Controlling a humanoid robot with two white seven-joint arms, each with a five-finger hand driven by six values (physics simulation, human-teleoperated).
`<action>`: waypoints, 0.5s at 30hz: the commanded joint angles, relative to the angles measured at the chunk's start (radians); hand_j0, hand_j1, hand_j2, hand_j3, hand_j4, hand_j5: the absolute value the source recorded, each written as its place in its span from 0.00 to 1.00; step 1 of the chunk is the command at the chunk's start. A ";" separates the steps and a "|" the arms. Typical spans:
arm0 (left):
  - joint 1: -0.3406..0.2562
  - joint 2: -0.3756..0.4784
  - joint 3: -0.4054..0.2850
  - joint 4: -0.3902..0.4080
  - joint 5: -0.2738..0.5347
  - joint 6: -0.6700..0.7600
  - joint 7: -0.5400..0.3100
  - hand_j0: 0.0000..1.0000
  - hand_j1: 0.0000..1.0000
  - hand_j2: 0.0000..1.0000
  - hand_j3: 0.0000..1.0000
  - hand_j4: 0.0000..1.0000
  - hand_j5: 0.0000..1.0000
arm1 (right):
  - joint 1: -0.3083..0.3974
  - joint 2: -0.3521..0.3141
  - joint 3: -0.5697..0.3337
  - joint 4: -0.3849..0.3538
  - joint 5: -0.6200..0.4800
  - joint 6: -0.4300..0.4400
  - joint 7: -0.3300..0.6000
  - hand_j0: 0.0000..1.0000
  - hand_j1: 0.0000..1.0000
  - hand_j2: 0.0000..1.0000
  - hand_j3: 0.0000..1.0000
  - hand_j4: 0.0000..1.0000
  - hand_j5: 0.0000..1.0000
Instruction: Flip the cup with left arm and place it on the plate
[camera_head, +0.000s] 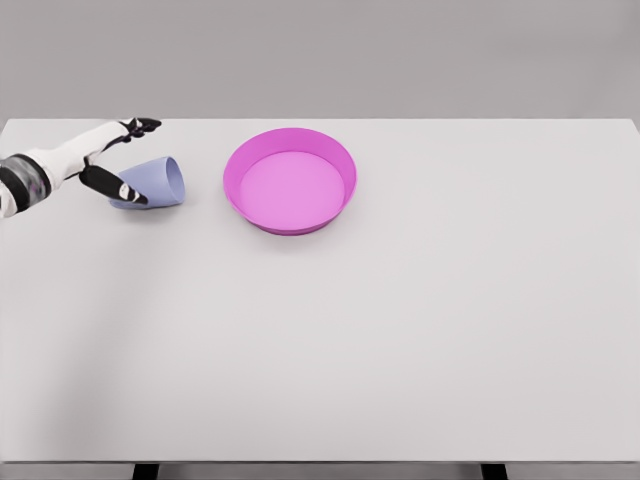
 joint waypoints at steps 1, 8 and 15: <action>0.000 -0.011 -0.021 -0.021 -0.024 0.049 0.000 1.00 1.00 1.00 1.00 1.00 1.00 | 0.000 0.000 0.000 0.000 0.000 0.000 0.002 1.00 1.00 1.00 1.00 1.00 1.00; 0.003 -0.013 -0.023 -0.024 -0.026 0.094 0.000 1.00 1.00 1.00 1.00 1.00 1.00 | 0.000 0.000 0.000 0.000 0.000 0.000 0.000 1.00 1.00 1.00 1.00 1.00 1.00; -0.002 -0.016 -0.043 -0.022 -0.060 0.149 0.000 1.00 1.00 1.00 1.00 1.00 1.00 | 0.000 0.000 0.000 0.000 0.000 0.000 0.002 1.00 1.00 1.00 1.00 1.00 1.00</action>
